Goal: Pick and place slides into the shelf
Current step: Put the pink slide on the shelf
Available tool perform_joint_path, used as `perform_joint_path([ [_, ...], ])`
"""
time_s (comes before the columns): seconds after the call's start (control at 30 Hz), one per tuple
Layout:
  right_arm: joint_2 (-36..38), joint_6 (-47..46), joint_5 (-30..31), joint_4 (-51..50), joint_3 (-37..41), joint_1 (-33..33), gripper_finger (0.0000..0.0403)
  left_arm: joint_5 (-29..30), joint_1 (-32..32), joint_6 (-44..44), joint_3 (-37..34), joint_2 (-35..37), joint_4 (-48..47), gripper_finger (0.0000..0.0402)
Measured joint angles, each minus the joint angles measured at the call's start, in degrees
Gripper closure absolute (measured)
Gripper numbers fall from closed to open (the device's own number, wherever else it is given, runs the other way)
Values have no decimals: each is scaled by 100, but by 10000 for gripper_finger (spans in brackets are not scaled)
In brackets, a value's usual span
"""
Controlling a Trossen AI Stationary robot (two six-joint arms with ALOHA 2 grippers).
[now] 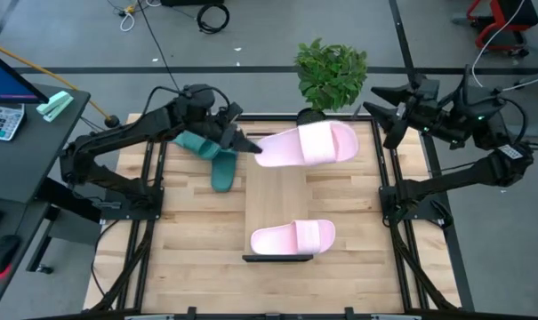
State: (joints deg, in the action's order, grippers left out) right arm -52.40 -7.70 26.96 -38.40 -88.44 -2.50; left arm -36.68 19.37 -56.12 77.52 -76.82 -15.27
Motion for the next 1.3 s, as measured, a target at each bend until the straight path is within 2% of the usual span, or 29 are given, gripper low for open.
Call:
perform_joint_path([
  [0.2,-35,-136,30,-470,0,1,158,669,-489,305,-1,120,-1592,347],
  [0.43,-138,-283,250,-952,0,0,158,1631,-1076,405,-4,108,-2500,343],
  [0.67,-329,-424,277,-1205,0,0,158,2582,-1477,18,-4,58,-2513,345],
  [1.0,-544,-578,237,-1695,0,4,158,3269,-2149,-220,-4,-432,-2478,347],
  [1.3,-531,-575,79,-1717,0,4,158,3545,-2431,-471,-4,-757,-2169,348],
])
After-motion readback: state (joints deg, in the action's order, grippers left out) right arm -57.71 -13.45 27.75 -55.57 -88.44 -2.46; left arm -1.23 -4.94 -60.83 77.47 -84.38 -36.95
